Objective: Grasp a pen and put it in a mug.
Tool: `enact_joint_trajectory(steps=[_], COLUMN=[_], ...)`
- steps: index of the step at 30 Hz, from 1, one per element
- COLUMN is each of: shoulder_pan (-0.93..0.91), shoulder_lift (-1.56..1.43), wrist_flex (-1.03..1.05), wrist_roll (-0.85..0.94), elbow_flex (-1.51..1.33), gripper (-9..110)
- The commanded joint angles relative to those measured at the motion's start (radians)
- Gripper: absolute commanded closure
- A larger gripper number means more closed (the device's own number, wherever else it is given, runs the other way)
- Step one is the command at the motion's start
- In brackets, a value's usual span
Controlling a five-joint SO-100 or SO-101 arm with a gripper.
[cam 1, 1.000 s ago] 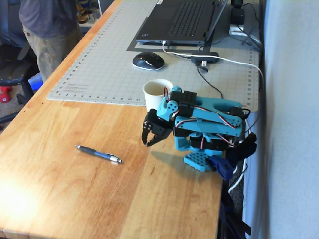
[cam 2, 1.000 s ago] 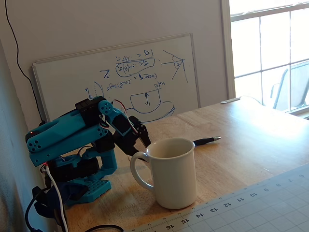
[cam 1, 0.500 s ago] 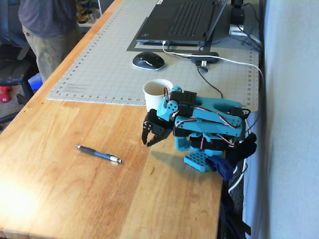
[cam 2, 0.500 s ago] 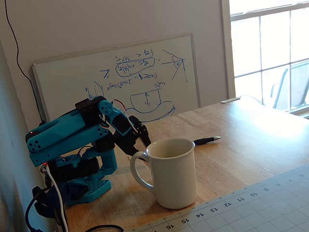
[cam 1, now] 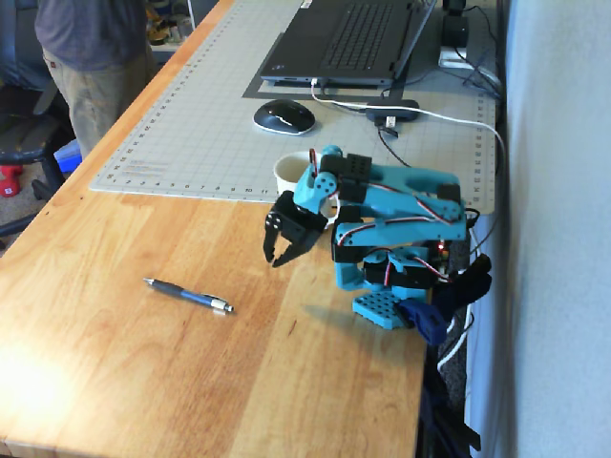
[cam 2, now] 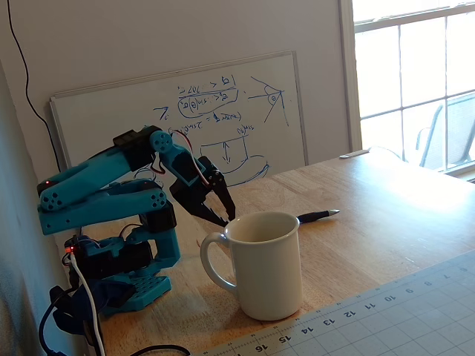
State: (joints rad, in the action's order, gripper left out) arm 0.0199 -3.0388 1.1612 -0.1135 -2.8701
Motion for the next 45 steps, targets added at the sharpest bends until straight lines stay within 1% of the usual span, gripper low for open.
enact_joint_trajectory(steps=[1, 10, 16, 22, 26, 32, 38, 45], shoulder_pan=[0.055, 0.11, 0.1, 0.1, 0.101, 0.107, 0.109, 0.11], shoulder_lift=[0.16, 0.577, 0.841, 1.04, 1.17, 1.325, 1.425, 1.543], wrist_flex=[-0.002, -0.002, -0.018, -0.192, -0.341, -0.503, -0.569, -0.577], wrist_roll=[-0.213, -0.778, -1.065, -1.331, -1.491, -1.631, -1.637, -1.635], elbow_flex=[0.227, 0.621, 0.833, 0.897, 0.9, 0.887, 0.887, 0.887], gripper=[100, 100, 99, 87, 82, 80, 80, 81])
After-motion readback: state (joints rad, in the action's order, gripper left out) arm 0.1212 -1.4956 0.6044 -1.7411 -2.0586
